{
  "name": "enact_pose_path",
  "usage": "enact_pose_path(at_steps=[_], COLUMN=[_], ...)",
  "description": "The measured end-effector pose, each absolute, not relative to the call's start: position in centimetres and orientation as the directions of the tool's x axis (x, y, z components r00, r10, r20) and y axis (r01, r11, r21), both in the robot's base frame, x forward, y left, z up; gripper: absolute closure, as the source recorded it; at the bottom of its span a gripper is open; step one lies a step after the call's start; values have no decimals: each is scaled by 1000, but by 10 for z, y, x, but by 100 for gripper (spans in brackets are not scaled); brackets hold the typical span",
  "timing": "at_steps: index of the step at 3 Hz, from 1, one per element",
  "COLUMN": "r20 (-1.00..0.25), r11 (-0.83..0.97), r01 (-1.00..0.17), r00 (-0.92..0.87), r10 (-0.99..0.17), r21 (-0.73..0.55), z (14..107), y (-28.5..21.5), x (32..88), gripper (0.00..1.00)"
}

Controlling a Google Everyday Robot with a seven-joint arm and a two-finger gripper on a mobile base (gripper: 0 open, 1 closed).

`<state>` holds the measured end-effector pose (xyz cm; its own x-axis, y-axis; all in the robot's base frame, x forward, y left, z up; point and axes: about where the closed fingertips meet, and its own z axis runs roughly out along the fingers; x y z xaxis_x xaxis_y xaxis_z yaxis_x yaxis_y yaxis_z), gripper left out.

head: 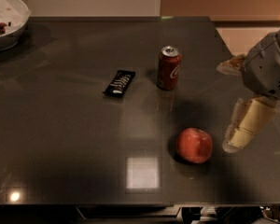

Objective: Pick apple

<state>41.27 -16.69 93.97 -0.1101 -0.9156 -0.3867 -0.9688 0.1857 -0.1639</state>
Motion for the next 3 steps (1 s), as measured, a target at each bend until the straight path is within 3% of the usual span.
enact_pose_path(at_steps=[3], r20=[-445], r11=[71], r01=[-992], r00=[-17], r10=[-895], r21=[-105], z=[884], y=[-133], x=[390], gripper=[0])
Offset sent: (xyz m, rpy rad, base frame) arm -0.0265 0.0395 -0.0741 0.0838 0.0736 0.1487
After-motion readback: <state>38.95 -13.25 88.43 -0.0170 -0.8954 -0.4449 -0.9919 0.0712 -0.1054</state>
